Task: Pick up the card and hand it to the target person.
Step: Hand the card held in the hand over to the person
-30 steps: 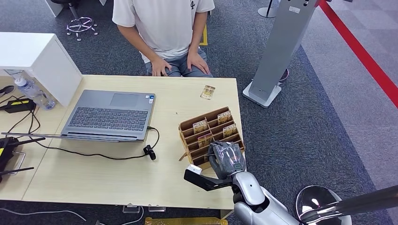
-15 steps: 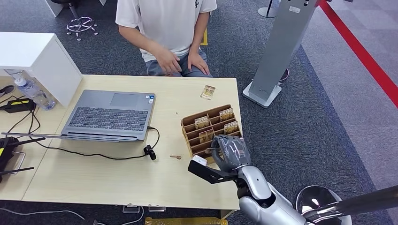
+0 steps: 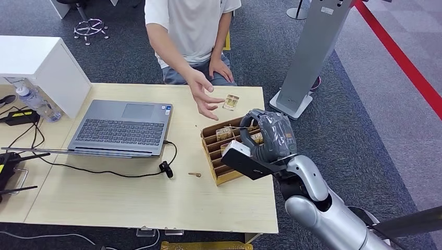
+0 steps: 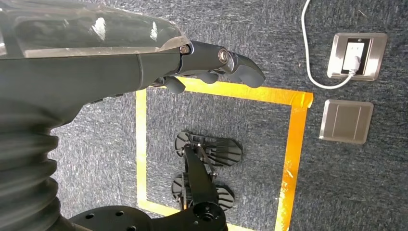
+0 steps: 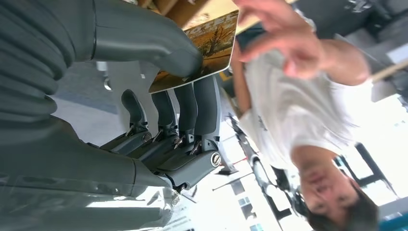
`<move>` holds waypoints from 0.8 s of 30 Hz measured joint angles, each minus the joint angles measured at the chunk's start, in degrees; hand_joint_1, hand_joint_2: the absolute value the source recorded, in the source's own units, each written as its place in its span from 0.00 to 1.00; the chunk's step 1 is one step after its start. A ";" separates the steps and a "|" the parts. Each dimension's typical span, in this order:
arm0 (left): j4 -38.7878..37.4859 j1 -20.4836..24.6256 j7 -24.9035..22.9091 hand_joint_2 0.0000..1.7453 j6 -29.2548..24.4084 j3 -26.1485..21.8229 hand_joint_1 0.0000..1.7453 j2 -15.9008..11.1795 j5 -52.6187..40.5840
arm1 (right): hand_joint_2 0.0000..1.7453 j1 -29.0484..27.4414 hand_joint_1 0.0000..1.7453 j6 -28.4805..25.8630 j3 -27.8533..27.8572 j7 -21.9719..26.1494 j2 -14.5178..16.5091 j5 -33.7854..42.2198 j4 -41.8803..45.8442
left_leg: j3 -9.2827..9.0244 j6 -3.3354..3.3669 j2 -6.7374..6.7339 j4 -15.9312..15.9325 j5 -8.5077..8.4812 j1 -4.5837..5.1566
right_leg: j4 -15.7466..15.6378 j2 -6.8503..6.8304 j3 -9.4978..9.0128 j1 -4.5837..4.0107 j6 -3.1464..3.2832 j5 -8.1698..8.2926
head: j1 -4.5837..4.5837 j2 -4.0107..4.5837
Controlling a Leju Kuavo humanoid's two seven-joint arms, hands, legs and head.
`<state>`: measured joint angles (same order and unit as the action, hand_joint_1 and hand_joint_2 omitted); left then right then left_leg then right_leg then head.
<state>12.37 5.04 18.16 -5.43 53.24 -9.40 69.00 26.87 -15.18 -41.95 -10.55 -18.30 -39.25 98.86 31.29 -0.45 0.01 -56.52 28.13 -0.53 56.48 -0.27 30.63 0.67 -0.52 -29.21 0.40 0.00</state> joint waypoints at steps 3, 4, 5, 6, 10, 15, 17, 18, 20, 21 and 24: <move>0.00 0.02 -0.02 1.00 -0.01 0.00 0.00 0.02 0.02 | 1.00 1.24 0.76 -1.52 -0.23 1.97 0.17 1.31 0.68 | 0.02 0.00 0.00 0.00 0.00 0.00 | 0.00 0.00 0.00 0.00 0.00 0.00 | 0.00 0.00; 0.00 0.02 -0.02 1.00 -0.03 0.00 0.00 0.03 0.04 | 1.00 1.65 0.76 -2.07 -0.34 2.67 0.34 1.59 0.69 | 0.02 0.00 0.00 0.00 0.00 0.00 | 0.01 0.00 -0.01 0.00 0.00 0.00 | 0.02 0.00; 0.00 0.03 -0.02 1.00 -0.04 0.00 0.00 0.05 0.07 | 1.00 2.02 0.76 -2.70 -0.45 3.43 0.62 1.91 0.64 | 0.02 0.00 0.00 0.00 0.00 0.00 | 0.01 0.00 -0.01 0.00 0.00 0.00 | 0.03 0.00; 0.00 0.04 -0.02 1.00 -0.05 0.00 0.00 0.08 0.09 | 1.00 2.37 0.76 -3.37 -0.55 4.23 0.97 2.26 0.52 | 0.03 0.00 0.00 0.00 0.00 0.00 | 0.01 0.00 -0.01 0.00 0.00 0.00 | 0.05 0.00; 0.00 0.18 -0.02 1.00 -0.09 0.00 0.00 0.24 0.11 | 1.00 3.77 0.76 -6.15 -1.24 7.45 2.95 4.39 -0.62 | 0.04 0.00 0.02 0.00 0.00 0.00 | 0.01 -0.01 0.00 0.00 0.00 0.00 | 0.02 0.00; 0.00 0.40 -0.02 1.00 -0.12 0.00 0.00 0.33 0.15 | 1.00 4.89 0.76 -8.42 -2.20 10.15 5.43 7.30 -3.24 | 0.03 0.00 0.02 0.01 0.00 -0.01 | 0.02 -0.02 0.00 0.00 0.00 0.00 | -0.01 0.00; 0.00 0.41 -0.02 1.00 -0.08 0.00 0.00 0.33 0.25 | 1.00 5.02 0.76 -8.84 -2.62 10.75 6.18 8.06 -4.24 | 0.04 0.00 0.02 0.01 0.00 -0.01 | 0.02 -0.02 0.00 0.00 0.00 0.00 | 0.01 0.00; 0.00 0.40 -0.01 1.00 -0.10 0.00 0.00 0.33 0.33 | 1.00 5.03 0.70 -8.97 -2.85 11.01 6.54 8.35 -4.71 | 0.04 0.00 0.02 0.01 0.00 -0.01 | 0.02 -0.02 0.00 0.00 0.00 0.00 | 0.01 0.00; 0.00 0.37 0.04 1.00 -0.18 0.00 0.00 0.33 0.49 | 1.00 5.03 0.57 -9.13 -3.26 11.49 7.20 8.79 -5.58 | 0.04 0.00 0.02 0.00 0.00 0.00 | 0.02 -0.02 0.00 0.00 0.00 0.00 | 0.01 0.00; 0.00 0.35 0.07 1.00 -0.21 0.00 0.00 0.33 0.56 | 1.00 5.02 0.45 -9.17 -3.44 11.69 7.48 8.99 -5.96 | 0.04 0.00 0.02 0.00 0.00 0.00 | 0.02 -0.02 0.00 0.00 0.00 0.00 | 0.01 0.00; 0.00 0.32 0.15 0.50 -0.21 0.00 0.00 0.33 0.60 | 1.00 5.01 0.14 -9.24 -3.89 12.11 8.09 9.41 -6.98 | 0.04 0.00 0.02 0.00 0.00 0.00 | 0.02 -0.02 0.00 0.00 0.00 0.00 | 0.03 0.00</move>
<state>12.37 5.36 18.31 -5.64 53.24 -9.07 69.60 31.88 -24.42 -45.83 1.57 -10.21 -29.84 91.89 31.33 -0.45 0.03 -56.52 28.13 -0.53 56.50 -0.28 30.63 0.66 -0.52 -29.21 0.43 0.00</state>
